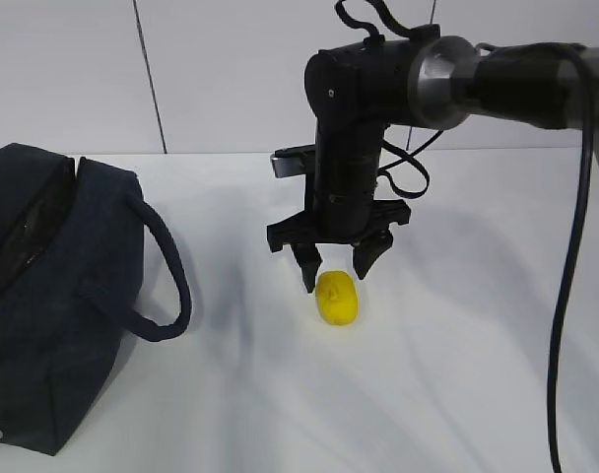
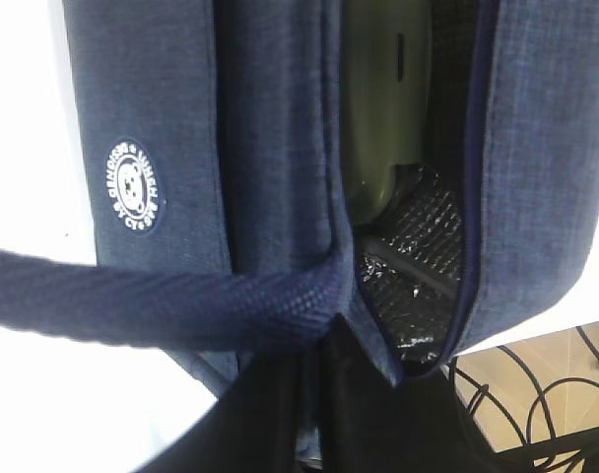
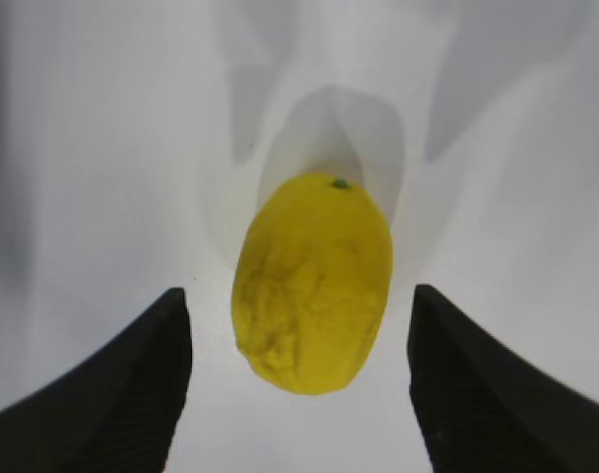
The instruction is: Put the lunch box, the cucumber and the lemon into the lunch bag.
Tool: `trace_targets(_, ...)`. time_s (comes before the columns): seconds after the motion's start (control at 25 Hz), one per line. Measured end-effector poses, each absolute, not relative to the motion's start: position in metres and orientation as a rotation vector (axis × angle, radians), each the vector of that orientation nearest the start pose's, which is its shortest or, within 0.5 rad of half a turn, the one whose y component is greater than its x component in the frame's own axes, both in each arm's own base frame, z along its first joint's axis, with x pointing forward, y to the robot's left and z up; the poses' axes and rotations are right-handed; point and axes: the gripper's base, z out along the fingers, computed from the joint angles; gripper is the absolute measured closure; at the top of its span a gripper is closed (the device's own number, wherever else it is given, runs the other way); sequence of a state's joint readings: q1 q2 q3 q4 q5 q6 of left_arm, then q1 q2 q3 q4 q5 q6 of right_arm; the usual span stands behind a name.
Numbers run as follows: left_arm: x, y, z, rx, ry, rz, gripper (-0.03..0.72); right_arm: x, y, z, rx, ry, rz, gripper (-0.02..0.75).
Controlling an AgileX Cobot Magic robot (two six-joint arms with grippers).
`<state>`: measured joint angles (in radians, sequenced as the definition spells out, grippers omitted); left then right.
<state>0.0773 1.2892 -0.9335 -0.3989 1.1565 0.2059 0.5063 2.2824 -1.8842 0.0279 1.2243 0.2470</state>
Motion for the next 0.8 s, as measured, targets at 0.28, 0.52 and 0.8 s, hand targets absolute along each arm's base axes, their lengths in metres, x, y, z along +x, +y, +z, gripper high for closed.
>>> trace_targets(0.28,0.223,-0.015,0.276,-0.010,2.902,-0.518,0.681,0.405,0.226,0.149,-0.396,3.120,0.029,0.238)
trace_targets(0.52,0.223,-0.015,0.276,-0.009,2.904,-0.516,0.681,0.406,0.227,0.132,-0.400,3.153,0.007,0.237)
trace_targets(0.8,0.222,-0.015,0.276,-0.007,2.909,-0.519,0.681,0.406,0.227,0.129,-0.398,3.156,0.005,0.296)
